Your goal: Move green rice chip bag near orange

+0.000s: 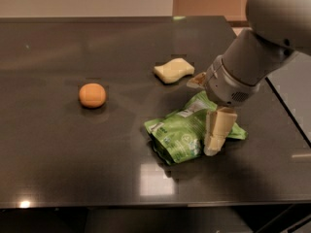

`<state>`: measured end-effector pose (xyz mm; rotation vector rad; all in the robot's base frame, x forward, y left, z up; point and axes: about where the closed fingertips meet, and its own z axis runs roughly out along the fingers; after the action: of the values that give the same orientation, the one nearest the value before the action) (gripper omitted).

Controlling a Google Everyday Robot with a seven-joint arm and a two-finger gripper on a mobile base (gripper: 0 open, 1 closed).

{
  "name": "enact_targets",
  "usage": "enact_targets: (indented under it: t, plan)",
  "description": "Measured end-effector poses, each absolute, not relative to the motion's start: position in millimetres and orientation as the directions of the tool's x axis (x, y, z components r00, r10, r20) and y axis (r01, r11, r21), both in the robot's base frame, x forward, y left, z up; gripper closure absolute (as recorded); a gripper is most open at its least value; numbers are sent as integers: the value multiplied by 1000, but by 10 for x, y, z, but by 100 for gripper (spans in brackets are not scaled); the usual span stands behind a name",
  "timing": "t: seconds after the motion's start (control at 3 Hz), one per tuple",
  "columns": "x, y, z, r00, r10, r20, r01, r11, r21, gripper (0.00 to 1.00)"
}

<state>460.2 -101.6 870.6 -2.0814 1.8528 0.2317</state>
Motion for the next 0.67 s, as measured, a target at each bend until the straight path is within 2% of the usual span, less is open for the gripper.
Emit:
enact_targets:
  t: [0.67]
  plan:
    - [4569,-969,8519,184,-940,-287,-980,-153,-126,0]
